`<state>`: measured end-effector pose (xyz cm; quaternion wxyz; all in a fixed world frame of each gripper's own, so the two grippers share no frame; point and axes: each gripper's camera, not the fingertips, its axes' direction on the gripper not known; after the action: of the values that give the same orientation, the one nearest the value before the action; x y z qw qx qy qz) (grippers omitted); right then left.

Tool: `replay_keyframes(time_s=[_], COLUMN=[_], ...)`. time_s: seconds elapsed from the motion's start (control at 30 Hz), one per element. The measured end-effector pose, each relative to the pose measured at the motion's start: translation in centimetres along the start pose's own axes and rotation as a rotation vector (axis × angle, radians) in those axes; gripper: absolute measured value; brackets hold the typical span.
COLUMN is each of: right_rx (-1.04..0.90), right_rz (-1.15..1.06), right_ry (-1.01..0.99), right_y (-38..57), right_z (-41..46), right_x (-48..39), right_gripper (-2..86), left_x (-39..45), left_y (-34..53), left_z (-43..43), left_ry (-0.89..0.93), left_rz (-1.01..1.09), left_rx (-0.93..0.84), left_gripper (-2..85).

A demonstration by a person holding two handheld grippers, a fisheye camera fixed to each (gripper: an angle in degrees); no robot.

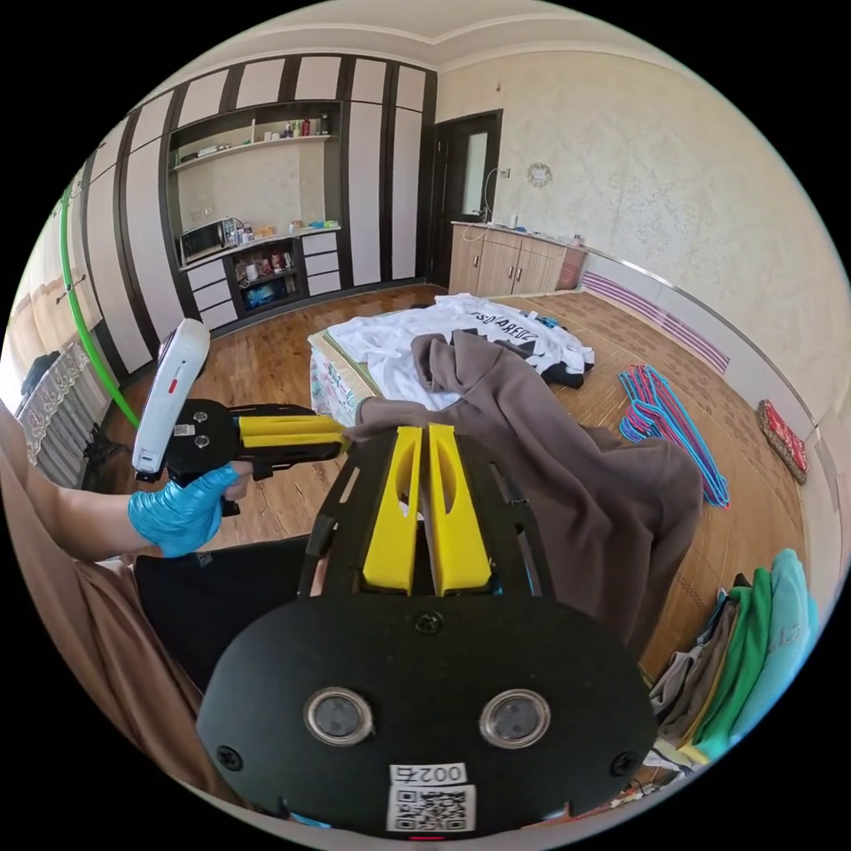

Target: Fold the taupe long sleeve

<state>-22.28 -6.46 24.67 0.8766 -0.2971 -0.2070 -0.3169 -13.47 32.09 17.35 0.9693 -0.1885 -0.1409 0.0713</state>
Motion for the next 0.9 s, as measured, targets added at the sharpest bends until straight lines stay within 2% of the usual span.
replay_keyframes(time_s=[0.13, 0.3, 0.43, 0.67, 0.9], right_rx=[-0.014, -0.073, -0.165, -0.22, -0.226], right_rz=[0.016, 0.01, -0.003, 0.094, 0.303], right_ry=[-0.052, -0.027, -0.031, 0.2, 0.27], right_y=[2.3, 5.9, 10.7, 21.7, 29.7], right_z=[0.3, 0.4, -0.4, -4.6, -4.9], right_x=[0.6, 1.0, 0.8, 1.0, 4.0], right_gripper=[-0.3, 2.2, 9.3, 13.1, 12.9], left_x=[0.1, -0.3, -0.7, -1.5, -3.7], left_y=[0.3, 0.4, 0.0, -0.3, -0.2], left_z=[-1.8, -6.0, -9.0, -11.8, -11.9], left_ry=[0.015, 0.074, 0.102, 0.079, 0.064], left_rz=[0.056, 0.125, 0.178, 0.196, 0.139], left_rx=[0.03, 0.064, 0.038, 0.031, 0.016], left_gripper=[-0.7, -1.0, -1.0, -1.0, -1.0])
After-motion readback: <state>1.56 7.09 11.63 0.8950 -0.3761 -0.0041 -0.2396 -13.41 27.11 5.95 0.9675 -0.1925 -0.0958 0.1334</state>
